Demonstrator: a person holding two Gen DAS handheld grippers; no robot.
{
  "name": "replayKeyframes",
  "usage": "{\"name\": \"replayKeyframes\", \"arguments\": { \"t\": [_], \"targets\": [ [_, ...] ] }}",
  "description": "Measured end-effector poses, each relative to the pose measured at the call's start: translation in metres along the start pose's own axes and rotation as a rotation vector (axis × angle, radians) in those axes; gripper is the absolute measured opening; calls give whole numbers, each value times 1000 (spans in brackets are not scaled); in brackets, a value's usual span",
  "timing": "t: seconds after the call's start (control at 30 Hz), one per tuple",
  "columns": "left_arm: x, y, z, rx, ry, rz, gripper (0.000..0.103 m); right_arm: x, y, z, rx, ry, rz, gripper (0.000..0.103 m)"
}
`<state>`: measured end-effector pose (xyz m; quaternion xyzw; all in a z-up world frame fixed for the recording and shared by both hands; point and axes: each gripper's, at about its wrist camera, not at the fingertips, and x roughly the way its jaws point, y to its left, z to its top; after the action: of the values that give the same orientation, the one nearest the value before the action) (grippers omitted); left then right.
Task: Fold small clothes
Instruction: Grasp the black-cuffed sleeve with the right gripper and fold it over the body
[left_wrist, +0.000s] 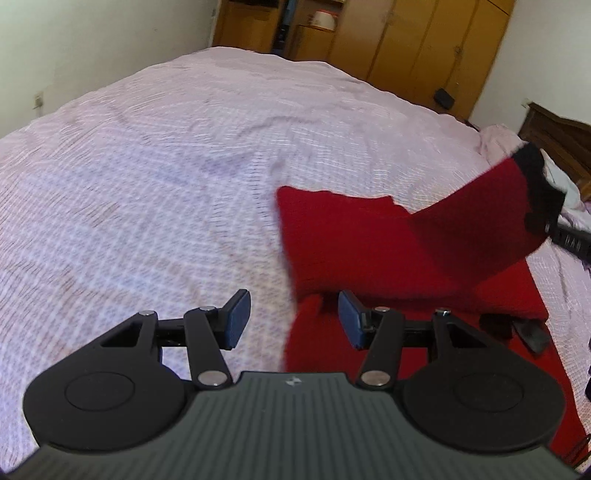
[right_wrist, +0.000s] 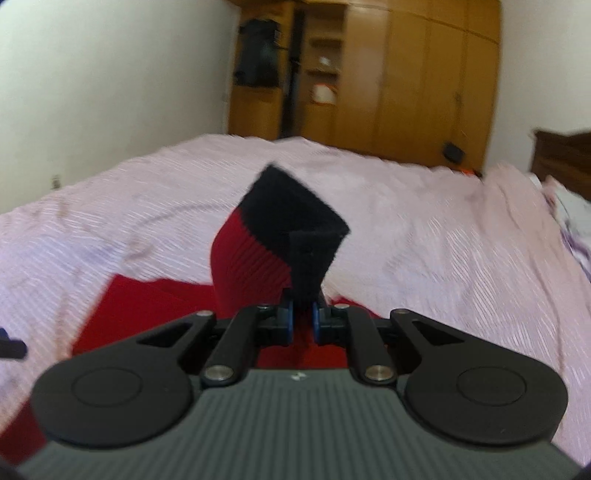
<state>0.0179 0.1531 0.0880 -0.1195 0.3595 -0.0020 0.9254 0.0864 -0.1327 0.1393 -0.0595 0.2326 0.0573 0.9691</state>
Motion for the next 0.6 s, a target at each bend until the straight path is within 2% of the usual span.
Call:
{"name": "replayKeyframes", "arguments": {
  "t": [0.2, 0.4, 0.47, 0.6],
  "targets": [
    [29, -32, 14, 43, 18, -36, 59, 29, -37, -36, 112, 106, -45, 13],
    [68, -60, 20, 107, 30, -49, 59, 50, -58, -64, 183, 198, 6, 15],
    [81, -65, 19, 122, 44, -50, 59, 50, -66, -71, 178, 231, 35, 19],
    [100, -68, 15, 174, 61, -30, 59, 42, -84, -80, 145, 252, 57, 46]
  ]
}}
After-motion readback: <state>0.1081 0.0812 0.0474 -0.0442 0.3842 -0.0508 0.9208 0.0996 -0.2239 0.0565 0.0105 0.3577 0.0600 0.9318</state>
